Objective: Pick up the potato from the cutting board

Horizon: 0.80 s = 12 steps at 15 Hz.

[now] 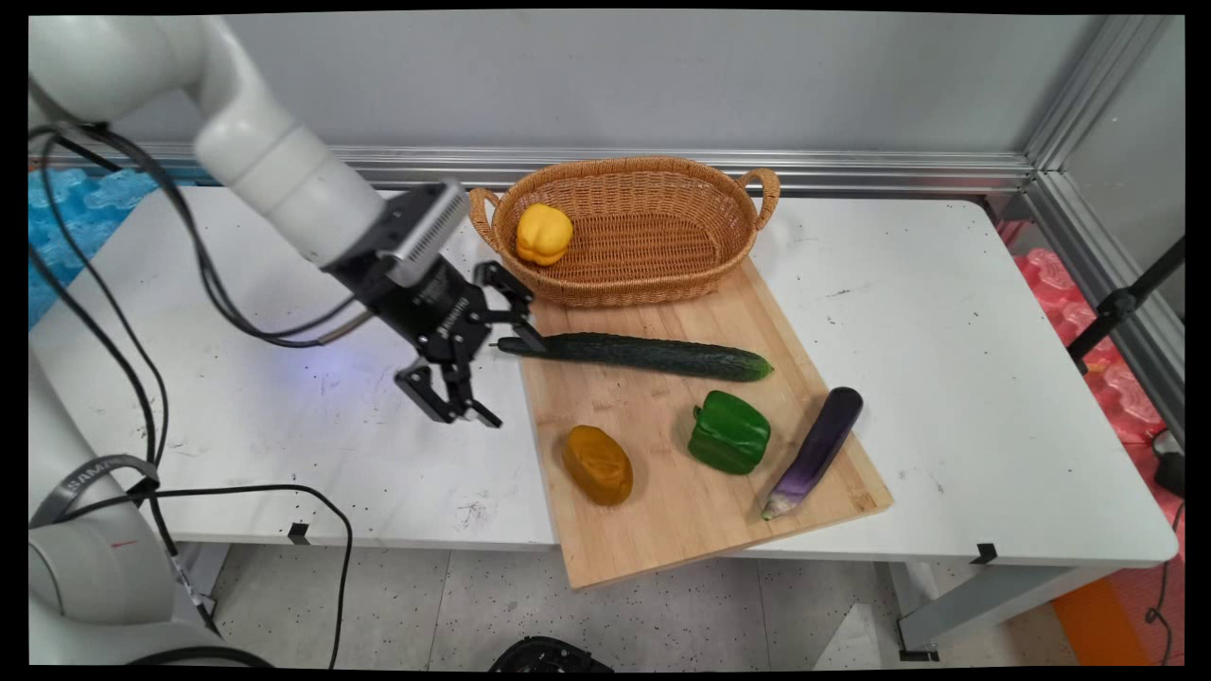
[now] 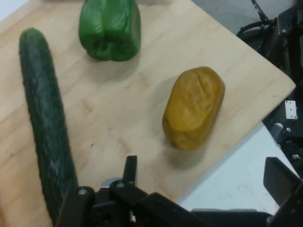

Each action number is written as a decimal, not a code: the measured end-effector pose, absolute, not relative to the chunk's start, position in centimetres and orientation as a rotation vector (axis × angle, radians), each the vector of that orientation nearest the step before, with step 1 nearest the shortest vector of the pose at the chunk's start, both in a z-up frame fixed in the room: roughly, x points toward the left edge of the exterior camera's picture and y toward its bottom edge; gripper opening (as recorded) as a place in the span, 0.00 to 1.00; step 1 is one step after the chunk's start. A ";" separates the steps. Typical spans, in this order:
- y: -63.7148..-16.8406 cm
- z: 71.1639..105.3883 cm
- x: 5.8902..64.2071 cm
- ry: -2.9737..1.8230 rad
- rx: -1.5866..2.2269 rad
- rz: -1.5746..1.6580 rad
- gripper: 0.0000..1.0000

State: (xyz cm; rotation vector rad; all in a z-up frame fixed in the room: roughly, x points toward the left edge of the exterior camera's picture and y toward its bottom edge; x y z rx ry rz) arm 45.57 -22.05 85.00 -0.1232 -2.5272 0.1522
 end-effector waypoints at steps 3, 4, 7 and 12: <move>-23.4 83.3 43.9 -2.520 -0.179 0.126 1.00; -23.8 82.8 43.4 -2.517 -0.193 0.118 1.00; -24.8 81.1 42.0 -2.512 -0.228 0.088 1.00; -26.0 78.5 40.2 -2.506 -0.259 0.030 1.00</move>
